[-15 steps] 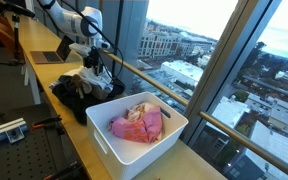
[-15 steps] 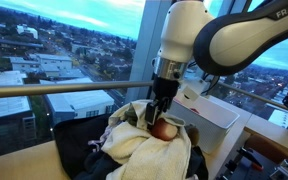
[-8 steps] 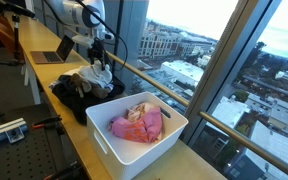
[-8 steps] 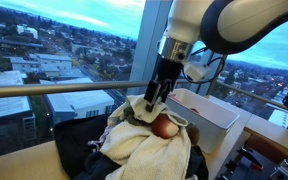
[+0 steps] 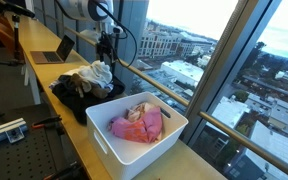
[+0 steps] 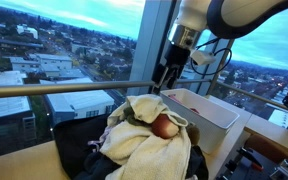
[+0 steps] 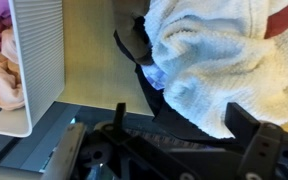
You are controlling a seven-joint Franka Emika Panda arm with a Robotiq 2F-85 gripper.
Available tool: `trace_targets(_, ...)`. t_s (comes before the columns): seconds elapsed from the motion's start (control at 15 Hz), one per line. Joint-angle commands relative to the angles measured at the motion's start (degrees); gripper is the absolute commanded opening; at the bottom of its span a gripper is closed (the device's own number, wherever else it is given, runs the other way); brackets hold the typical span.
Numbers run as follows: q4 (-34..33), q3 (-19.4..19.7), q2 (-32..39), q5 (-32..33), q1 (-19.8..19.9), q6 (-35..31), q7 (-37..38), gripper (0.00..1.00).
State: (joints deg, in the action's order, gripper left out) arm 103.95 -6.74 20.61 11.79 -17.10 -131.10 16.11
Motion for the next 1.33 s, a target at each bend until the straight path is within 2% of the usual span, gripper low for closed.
trace_targets(0.0, 1.6, 1.4, -1.7, 0.5, 1.7, 0.4, -0.5, 1.00)
trace_targets(0.47, 3.6, 5.0, -3.4, -0.6, 7.7, -0.5, -2.1, 1.00)
trace_targets(0.8, 1.6, 7.6, -3.2, -0.8, 12.3, -0.2, -3.9, 1.00)
trace_targets(1.27, -0.6, 9.1, -2.5, -2.8, 16.9, -0.5, -6.8, 1.00)
